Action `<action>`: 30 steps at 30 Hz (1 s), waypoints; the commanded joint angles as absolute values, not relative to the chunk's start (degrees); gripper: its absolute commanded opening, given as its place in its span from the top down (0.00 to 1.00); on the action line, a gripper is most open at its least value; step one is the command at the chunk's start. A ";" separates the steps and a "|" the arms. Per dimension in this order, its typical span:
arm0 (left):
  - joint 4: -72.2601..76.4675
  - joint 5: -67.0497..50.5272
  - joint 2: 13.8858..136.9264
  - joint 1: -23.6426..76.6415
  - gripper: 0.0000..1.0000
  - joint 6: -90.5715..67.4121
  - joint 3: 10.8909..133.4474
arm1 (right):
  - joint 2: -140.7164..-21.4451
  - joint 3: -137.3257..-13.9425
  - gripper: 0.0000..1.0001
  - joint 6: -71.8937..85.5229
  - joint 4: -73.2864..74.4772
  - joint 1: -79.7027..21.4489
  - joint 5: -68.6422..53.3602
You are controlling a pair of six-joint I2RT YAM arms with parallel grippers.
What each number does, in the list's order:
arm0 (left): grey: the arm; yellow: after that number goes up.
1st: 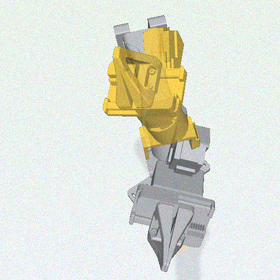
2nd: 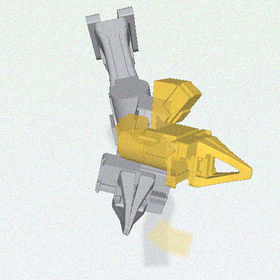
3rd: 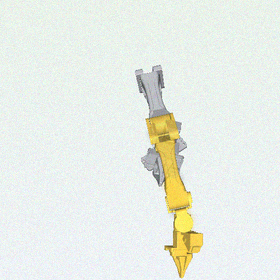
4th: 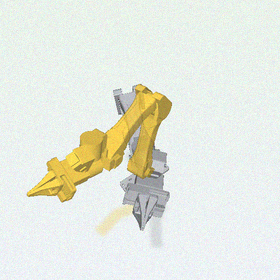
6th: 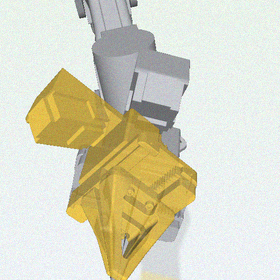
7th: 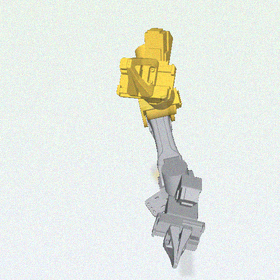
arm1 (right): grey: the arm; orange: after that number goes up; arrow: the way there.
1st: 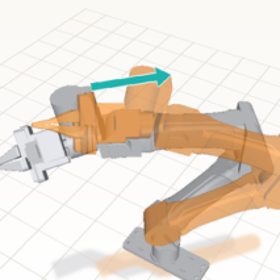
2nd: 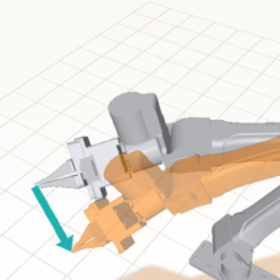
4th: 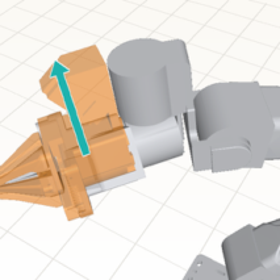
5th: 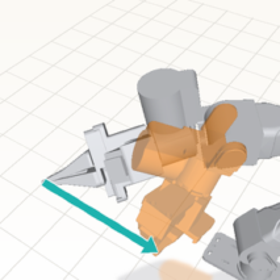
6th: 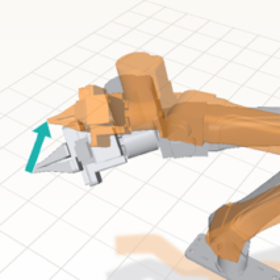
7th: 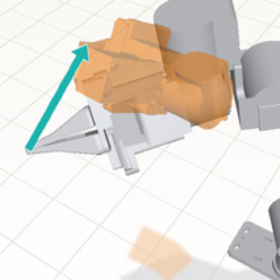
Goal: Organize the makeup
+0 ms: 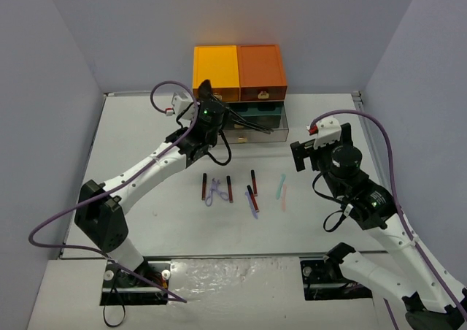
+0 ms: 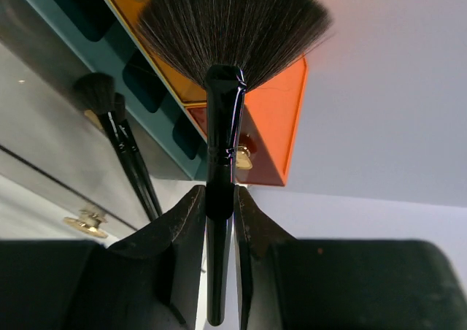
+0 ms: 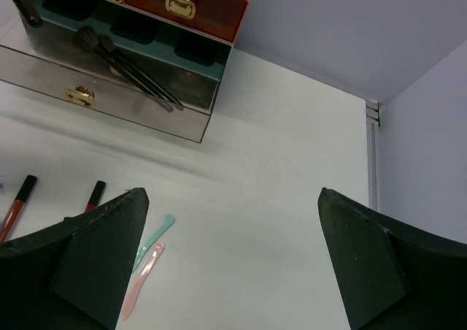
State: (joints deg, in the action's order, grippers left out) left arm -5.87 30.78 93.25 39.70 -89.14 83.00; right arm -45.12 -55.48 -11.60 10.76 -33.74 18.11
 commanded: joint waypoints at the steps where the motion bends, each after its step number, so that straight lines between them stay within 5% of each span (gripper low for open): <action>1: -4.95 34.80 96.83 40.17 0.96 -95.18 86.88 | -43.70 -56.74 0.00 -11.80 9.30 -33.35 20.73; 15: 1.54 34.97 105.98 39.94 0.80 -94.07 93.55 | -42.58 -54.97 0.00 -11.72 10.63 -33.31 20.78; 22: 2.92 31.59 106.50 39.43 0.43 -92.37 93.51 | -42.70 -54.53 0.00 -11.30 10.90 -33.31 20.71; 30: 4.22 27.55 102.58 38.96 0.26 -84.62 91.41 | -46.19 -56.76 0.00 -9.24 10.57 -33.31 17.36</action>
State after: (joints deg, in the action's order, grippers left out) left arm -0.05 29.68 108.19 39.55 -90.68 90.48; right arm -43.66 -54.73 -11.30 13.95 -33.71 19.13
